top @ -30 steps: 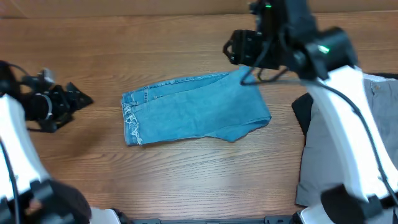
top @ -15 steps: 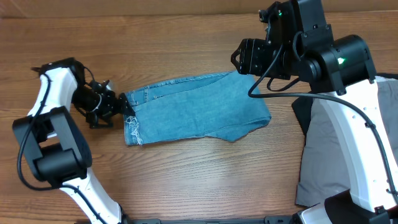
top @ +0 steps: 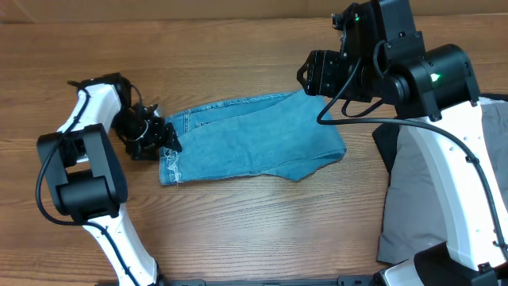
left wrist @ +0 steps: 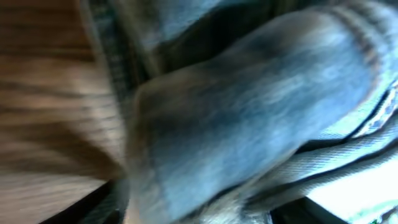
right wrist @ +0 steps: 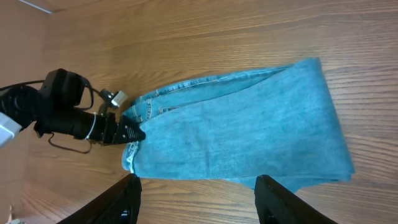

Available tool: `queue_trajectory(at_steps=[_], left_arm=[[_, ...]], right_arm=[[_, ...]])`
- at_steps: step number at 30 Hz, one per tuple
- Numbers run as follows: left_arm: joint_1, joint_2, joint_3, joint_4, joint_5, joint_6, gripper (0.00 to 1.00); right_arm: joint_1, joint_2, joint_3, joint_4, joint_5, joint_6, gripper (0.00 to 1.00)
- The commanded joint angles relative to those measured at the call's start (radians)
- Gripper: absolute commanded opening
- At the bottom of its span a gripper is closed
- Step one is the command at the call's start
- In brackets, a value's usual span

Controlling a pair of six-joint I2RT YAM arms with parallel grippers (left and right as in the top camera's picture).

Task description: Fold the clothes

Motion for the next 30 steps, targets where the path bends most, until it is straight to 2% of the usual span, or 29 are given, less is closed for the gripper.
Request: queue_trajectory(at_steps=[1, 3, 6, 7, 9, 10, 16, 20, 24, 30], left_arm=[[-0.041, 0.077, -0.024, 0.009, -0.079, -0.035, 0.62], [-0.048, 0.087, -0.024, 0.002, -0.099, -0.036, 0.56], [-0.047, 0.092, -0.029, -0.003, -0.138, -0.072, 0.4], [-0.045, 0.092, -0.029, -0.005, -0.142, -0.078, 0.31], [-0.04, 0.092, -0.029, -0.008, -0.144, -0.08, 0.07], [-0.032, 0.092, -0.029, -0.009, -0.145, -0.079, 0.04], [0.047, 0.091, 0.036, -0.112, -0.149, -0.079, 0.04], [0.136, 0.078, 0.197, -0.309, -0.199, -0.079, 0.04], [0.211, 0.037, 0.444, -0.496, -0.292, -0.113, 0.04], [0.221, -0.121, 0.616, -0.493, -0.287, -0.139, 0.04]], right_arm=[[-0.005, -0.003, 0.002, 0.003, 0.011, -0.002, 0.62], [-0.005, -0.003, 0.002, 0.003, 0.011, -0.002, 0.62], [-0.005, -0.003, 0.002, 0.002, 0.011, -0.002, 0.62], [-0.005, -0.003, 0.002, 0.002, 0.011, -0.002, 0.62], [-0.005, -0.003, 0.002, 0.001, 0.011, -0.002, 0.62], [-0.005, -0.003, 0.002, -0.001, 0.011, -0.002, 0.62], [-0.005, -0.003, 0.002, -0.003, 0.011, -0.002, 0.62], [-0.005, -0.003, 0.002, -0.01, 0.011, -0.002, 0.62], [-0.005, -0.003, 0.002, -0.008, 0.011, -0.002, 0.62], [-0.005, -0.003, 0.002, -0.008, 0.011, -0.002, 0.62]])
